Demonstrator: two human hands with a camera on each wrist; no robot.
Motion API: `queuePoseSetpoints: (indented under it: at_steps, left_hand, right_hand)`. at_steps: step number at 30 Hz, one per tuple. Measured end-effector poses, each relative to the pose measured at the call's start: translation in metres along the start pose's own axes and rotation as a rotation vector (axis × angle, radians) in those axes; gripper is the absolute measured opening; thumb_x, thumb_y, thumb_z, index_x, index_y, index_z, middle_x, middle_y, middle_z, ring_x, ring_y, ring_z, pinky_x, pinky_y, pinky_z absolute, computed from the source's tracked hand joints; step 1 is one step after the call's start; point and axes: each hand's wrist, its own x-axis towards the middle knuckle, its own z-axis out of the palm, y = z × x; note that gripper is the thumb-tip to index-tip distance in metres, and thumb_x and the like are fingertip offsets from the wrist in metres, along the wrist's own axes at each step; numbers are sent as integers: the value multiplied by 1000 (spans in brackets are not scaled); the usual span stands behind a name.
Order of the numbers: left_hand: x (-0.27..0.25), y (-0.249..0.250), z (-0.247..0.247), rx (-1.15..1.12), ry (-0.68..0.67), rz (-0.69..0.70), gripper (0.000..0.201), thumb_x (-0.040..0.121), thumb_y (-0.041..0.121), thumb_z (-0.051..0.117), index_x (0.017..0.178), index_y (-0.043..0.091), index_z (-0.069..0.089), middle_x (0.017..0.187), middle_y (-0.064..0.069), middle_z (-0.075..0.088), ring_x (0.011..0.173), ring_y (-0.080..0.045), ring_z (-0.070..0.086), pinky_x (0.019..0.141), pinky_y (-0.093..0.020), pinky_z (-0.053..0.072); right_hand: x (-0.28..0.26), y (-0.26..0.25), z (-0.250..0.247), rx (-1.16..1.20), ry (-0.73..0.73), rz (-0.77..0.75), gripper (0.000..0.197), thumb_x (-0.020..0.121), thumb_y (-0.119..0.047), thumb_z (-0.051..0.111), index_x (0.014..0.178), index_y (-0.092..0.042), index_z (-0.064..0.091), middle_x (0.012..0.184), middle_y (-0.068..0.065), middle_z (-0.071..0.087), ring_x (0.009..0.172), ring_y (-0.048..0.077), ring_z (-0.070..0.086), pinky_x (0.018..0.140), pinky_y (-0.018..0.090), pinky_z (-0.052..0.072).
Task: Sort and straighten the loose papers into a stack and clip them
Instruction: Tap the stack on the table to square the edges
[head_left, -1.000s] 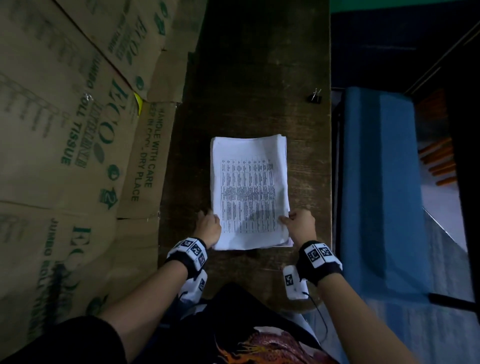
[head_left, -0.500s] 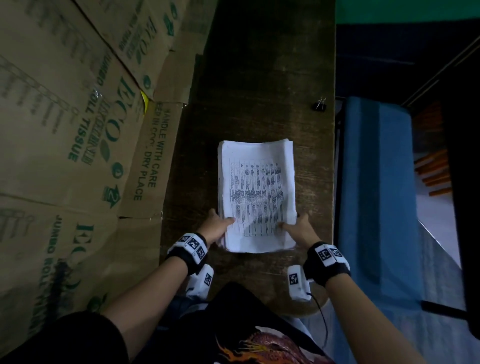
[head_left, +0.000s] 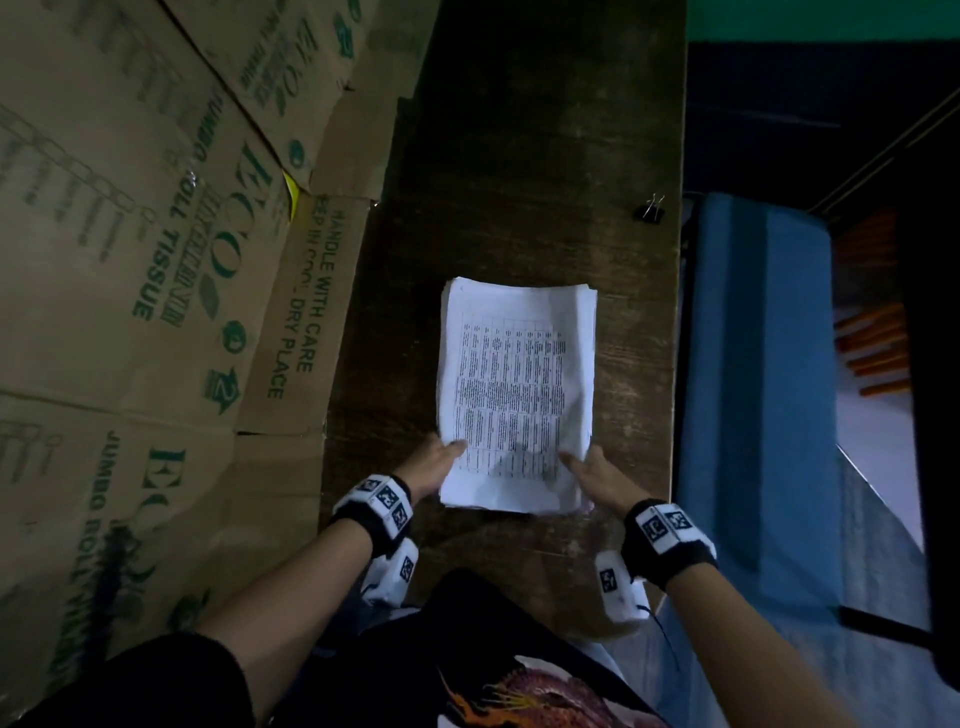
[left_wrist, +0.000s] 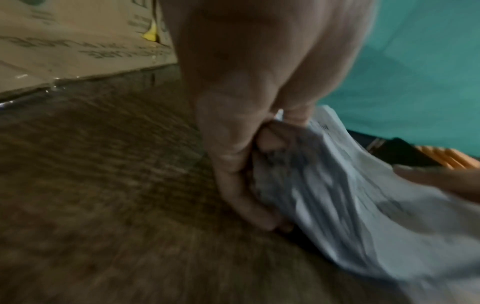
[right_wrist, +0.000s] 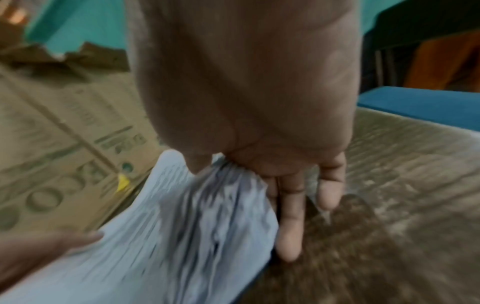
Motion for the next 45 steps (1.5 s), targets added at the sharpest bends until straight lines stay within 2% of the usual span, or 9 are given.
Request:
queuePoseSetpoints:
  at_steps: [3,9,15,19,22,27,37,42,45]
  left_hand:
    - [10,25,-17,45,85,45,29,93,41,53,98,13,57,103,-5,65,91,-22,60,85,-32,46]
    - [45,71,-32,31,256,53,92,81,54,63,150,11,20,152,-12,34,136,-33,39,111,-44,34]
    - [53,95,-21,22,259,70,88,89,15,65,151,9,4,158,-13,20,143,-28,26,114,-37,25]
    - [34,107,-15,-27,421,335,76,88,7,65,149,8,19,150,-10,37,136,-24,39,109,-32,31]
    - [7,122,-18,-254,560,615,54,82,1,69,128,9,42,113,1,62,105,-4,63,89,-22,49]
    - [-23,138,-19,-379,595,913,56,79,-6,70,102,37,43,101,20,55,90,19,56,77,-11,48]
    - [-37,149,-41,-276,428,1039,61,68,12,69,120,-5,43,115,-18,57,108,-23,60,86,-35,55]
    - [-51,170,-36,-336,496,942,33,74,-9,69,106,-3,62,89,5,67,83,-2,68,62,-12,51]
    - [-57,175,-47,-298,484,1033,36,69,-12,70,102,-5,59,88,6,65,78,8,64,65,-11,49]
  right_hand:
    - [12,-13,-19,-15,105,-32,87,90,-70,36,141,0,39,140,21,48,127,34,50,107,42,37]
    - [43,-59,-45,193,312,-96,72,92,-49,56,142,-1,39,143,17,47,127,33,49,98,35,40]
    - [57,-79,-54,305,173,-131,40,88,-18,69,123,-6,55,119,16,65,105,30,62,96,43,50]
    - [31,-89,-60,267,380,-399,39,90,-12,65,128,-10,54,115,6,65,103,23,61,89,34,49]
    - [-4,-100,-72,500,553,-617,36,88,-9,67,123,-12,57,112,-1,68,102,16,64,86,31,51]
    - [-44,-110,-84,604,649,-899,27,85,6,67,104,-8,55,89,-20,69,87,-13,60,77,12,48]
    - [-57,-104,-107,656,507,-906,52,73,4,79,121,3,56,112,12,68,99,15,68,76,23,55]
    - [-71,-121,-111,715,530,-908,32,76,9,74,107,2,64,89,-6,75,84,8,70,70,24,56]
    - [-74,-117,-122,711,498,-937,43,74,6,77,115,4,62,104,5,73,99,19,69,81,34,57]
